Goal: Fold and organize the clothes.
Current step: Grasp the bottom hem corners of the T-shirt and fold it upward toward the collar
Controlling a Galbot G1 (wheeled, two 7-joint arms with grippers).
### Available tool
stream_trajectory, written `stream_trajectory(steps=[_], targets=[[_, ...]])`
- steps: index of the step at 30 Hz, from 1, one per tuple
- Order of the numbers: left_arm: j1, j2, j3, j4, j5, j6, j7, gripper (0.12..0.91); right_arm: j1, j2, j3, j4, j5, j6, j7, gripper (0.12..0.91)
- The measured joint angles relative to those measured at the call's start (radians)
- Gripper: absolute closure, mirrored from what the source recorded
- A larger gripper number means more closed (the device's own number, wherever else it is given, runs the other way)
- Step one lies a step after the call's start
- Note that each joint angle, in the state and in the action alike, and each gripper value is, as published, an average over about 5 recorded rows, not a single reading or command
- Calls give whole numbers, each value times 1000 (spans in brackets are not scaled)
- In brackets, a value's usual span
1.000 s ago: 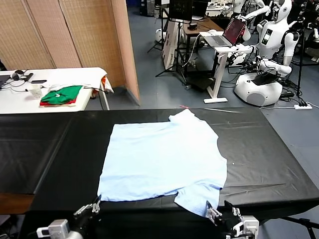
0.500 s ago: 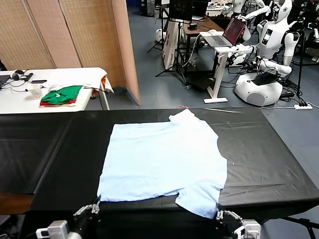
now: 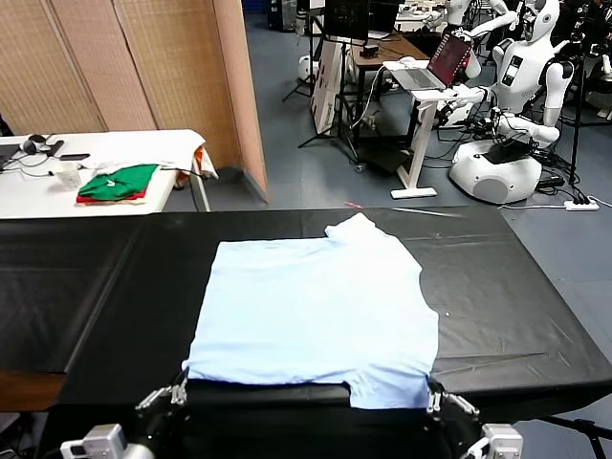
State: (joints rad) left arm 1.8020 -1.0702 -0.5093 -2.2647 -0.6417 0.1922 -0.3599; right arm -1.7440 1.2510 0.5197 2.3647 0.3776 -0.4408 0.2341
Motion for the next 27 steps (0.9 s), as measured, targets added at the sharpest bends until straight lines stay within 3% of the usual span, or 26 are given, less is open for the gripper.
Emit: stream_trajectory(steps=[4,15,27], targets=[[-85,-22,24,40,36,-21,0,883,73,-18,-20,-68,-17,16,-13,883],[-291,-55,112,167,78,-17,-1,883,309,-63,-91,-277,-39,14,-8,883],[-370,-27,135,269,83,-22,1,883,465,-71,-146,-409,-62,10,-3,883]])
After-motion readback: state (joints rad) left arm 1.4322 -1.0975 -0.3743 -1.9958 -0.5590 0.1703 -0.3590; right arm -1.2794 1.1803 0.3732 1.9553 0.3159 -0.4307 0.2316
